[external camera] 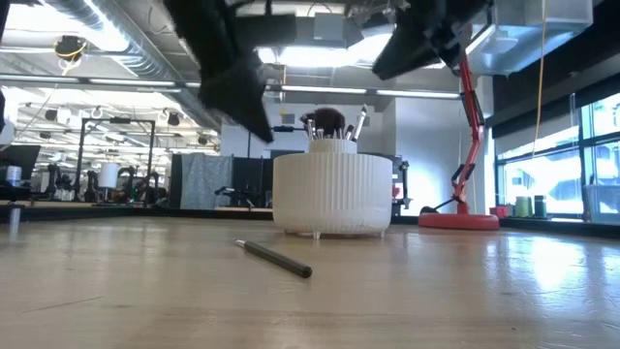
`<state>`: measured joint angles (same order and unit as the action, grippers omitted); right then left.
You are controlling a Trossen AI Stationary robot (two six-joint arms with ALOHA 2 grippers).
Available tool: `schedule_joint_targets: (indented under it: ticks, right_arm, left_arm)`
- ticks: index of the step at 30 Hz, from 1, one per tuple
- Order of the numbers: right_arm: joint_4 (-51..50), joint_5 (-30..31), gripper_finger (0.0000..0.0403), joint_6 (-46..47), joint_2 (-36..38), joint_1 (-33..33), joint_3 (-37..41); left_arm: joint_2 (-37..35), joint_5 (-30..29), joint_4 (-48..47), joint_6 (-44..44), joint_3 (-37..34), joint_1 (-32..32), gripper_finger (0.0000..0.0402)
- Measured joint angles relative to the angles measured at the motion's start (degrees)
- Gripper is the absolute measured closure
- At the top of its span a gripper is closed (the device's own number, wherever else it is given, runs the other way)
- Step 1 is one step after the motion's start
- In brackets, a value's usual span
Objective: Put items in baskets/containers
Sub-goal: Put the eyeshadow brush into the brush organizer
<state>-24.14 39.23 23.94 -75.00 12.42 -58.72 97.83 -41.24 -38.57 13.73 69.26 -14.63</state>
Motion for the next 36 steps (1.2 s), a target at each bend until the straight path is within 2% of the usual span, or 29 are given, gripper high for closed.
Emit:
schedule_joint_targets:
  ticks: [4,10,14,17,20,23,32,36]
  right_arm:
    - [3.48,-0.72,0.0282,-0.13,0.02,-0.76,-0.02]
    - [3.22,-1.91,0.0282,-0.76,0.02,-0.65,-0.02]
    - [2.82,-7.06,0.0282,-3.73,0.04,-0.65,-0.02]
    - [2.69,-11.04,0.0282,-4.74,0.04,-0.61,-0.02]
    - [1.78,-13.65,0.0282,-4.89,0.04,-0.61,-0.02]
    - [0.86,-14.50,0.0282,-4.55,0.04,-0.61,-0.02]
    - [0.06,-15.01,0.0282,-1.79,0.04,-0.61,-0.02]
    - [-0.08,-15.41,0.0282,-0.93,0.05,-0.61,-0.02]
  left_arm:
    - [0.05,-1.21,0.34,3.65,-3.21,0.00,0.0274]
    - [0.05,3.21,1.87,16.40,-5.70,-1.33,0.0274]
    - [0.05,7.36,3.35,17.11,-6.17,-4.37,0.0274]
    - [0.05,7.85,5.37,16.06,-6.17,-6.32,0.0274]
    - [0.05,7.06,5.93,11.92,-6.17,-7.19,0.0274]
    - [0.08,8.92,5.94,4.54,-6.17,-7.26,0.0274]
    - [6.40,21.36,8.94,-16.54,-6.19,-7.02,0.0274]
    - [10.58,19.13,9.73,-23.66,-5.96,-7.10,0.0274]
